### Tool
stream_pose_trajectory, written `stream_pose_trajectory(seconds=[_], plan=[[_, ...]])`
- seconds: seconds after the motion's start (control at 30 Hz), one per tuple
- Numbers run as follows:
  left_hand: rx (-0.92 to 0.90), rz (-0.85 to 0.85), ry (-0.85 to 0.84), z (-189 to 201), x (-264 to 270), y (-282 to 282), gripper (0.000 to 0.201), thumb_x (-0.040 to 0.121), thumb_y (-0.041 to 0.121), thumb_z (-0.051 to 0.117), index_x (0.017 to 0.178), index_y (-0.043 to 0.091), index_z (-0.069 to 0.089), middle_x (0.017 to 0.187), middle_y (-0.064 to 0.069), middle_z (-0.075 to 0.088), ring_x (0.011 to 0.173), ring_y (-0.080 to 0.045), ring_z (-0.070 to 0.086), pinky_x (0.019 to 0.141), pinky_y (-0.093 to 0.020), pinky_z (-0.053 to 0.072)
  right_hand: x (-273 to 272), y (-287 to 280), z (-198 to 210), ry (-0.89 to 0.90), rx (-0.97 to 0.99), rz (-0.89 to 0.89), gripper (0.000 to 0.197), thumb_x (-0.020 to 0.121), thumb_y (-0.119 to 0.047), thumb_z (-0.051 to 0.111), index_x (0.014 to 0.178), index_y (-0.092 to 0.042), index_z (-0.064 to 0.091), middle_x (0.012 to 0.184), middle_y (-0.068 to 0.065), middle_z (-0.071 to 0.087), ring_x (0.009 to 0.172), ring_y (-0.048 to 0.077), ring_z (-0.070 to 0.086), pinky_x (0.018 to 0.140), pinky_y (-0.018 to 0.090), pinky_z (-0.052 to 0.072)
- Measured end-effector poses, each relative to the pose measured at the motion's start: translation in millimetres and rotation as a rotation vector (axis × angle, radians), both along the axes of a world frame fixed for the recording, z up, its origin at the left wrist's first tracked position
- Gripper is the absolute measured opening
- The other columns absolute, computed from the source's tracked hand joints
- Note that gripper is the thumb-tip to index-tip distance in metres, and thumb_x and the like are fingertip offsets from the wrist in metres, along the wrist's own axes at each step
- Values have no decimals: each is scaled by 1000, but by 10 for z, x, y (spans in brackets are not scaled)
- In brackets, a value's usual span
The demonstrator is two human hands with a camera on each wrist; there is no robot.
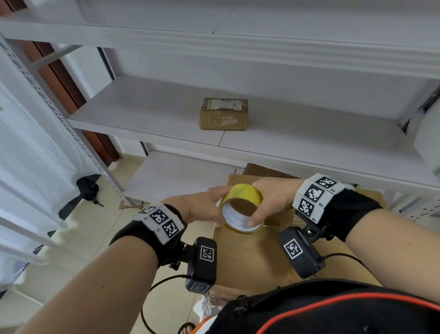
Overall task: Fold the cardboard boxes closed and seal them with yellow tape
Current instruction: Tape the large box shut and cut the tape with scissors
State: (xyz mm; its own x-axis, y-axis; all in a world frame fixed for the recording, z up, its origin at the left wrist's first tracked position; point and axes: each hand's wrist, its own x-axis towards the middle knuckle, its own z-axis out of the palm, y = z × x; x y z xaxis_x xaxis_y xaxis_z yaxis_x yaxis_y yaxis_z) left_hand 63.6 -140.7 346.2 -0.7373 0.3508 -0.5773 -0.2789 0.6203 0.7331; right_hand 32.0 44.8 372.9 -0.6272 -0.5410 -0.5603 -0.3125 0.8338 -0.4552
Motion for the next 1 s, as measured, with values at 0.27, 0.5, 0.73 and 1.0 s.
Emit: stream_pose_trajectory(seconds=[0.27,0.5,0.73,1.0], plan=[[-282,-95,119,-280,0,112,116,61,25,91,152,26,19,155,-2,17,140,-26,28,116,-45,30,36,139,-10,-12,-89,-78,46,69,-38,81,106,-18,62,103,0,68,94,18,63,89,38,52],[-318,-96,132,-312,-1,87,112,60,31,91,150,29,24,154,0,20,139,-27,30,114,-47,32,80,168,-75,114,-171,-114,34,70,-26,79,95,-15,58,96,5,64,87,21,60,75,36,49],[-301,-104,121,-322,-20,101,112,62,31,91,150,33,23,154,-2,22,139,-27,30,113,-48,32,82,194,-104,144,-153,-94,31,68,-22,78,91,-16,57,90,5,62,79,20,57,67,34,47],[-338,-136,80,-261,-44,133,114,68,29,88,152,36,10,155,-3,19,141,-27,27,114,-46,30,70,212,-60,114,-121,-69,38,71,-20,77,104,-11,58,100,6,62,88,22,59,73,34,48]])
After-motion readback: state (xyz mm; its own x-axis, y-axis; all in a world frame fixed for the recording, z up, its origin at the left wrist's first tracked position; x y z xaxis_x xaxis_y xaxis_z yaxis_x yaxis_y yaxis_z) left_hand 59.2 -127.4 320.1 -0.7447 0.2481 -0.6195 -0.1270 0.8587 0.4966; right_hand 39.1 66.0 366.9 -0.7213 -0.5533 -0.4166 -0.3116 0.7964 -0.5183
